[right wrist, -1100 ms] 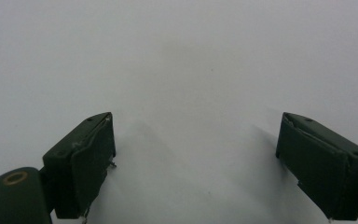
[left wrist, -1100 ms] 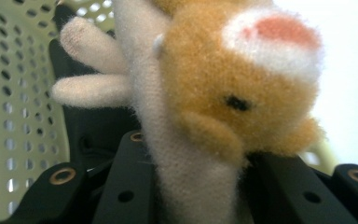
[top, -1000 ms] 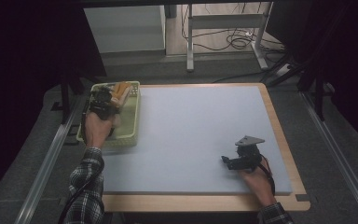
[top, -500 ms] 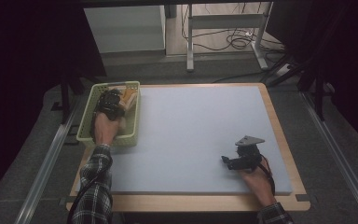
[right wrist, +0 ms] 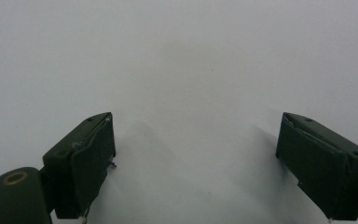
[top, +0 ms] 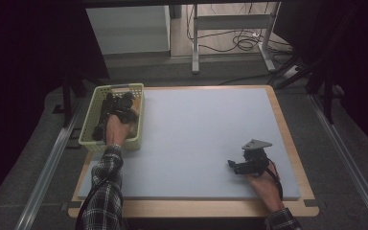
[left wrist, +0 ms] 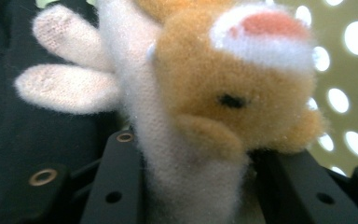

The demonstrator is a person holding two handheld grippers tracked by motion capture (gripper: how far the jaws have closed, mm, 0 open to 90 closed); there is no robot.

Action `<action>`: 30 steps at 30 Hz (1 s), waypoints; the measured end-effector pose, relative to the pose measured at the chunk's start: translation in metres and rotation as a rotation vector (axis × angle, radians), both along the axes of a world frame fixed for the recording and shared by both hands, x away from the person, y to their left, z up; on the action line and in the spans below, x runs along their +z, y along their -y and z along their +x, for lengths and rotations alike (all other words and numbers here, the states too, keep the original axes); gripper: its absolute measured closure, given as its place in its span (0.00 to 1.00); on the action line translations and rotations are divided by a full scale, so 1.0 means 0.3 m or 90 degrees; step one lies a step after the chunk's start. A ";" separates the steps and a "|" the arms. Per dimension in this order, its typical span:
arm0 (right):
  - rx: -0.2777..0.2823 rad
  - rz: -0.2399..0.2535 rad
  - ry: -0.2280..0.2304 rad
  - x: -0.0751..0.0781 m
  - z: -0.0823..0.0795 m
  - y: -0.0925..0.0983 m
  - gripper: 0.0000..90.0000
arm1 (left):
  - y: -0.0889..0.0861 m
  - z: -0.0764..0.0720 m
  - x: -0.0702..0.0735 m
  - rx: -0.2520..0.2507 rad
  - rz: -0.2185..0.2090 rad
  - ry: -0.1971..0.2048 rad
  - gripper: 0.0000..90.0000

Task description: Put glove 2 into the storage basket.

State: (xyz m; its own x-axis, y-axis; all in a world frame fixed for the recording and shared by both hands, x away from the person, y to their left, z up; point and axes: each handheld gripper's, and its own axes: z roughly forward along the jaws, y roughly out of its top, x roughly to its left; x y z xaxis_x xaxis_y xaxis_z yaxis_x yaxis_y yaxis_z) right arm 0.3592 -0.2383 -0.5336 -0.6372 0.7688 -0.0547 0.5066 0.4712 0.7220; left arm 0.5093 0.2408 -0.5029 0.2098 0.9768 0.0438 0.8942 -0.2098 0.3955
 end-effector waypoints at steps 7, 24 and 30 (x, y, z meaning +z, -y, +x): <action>0.000 0.000 0.000 0.000 0.000 0.000 0.13 | -0.010 0.007 -0.006 -0.006 -0.032 -0.022 0.55; 0.000 -0.001 0.000 0.000 0.000 0.000 0.13 | -0.091 -0.066 0.146 -0.004 -0.082 0.065 0.25; -0.001 -0.001 0.000 0.000 0.000 0.000 0.13 | -0.110 -0.081 0.143 -0.001 -0.084 0.086 0.23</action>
State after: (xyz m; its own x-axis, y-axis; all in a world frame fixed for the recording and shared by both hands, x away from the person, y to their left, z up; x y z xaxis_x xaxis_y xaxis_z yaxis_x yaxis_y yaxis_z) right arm 0.3591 -0.2382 -0.5336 -0.6365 0.7692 -0.0566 0.5065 0.4723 0.7214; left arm 0.4850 0.2739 -0.4599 0.2116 0.9757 -0.0566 0.8311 -0.1492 0.5358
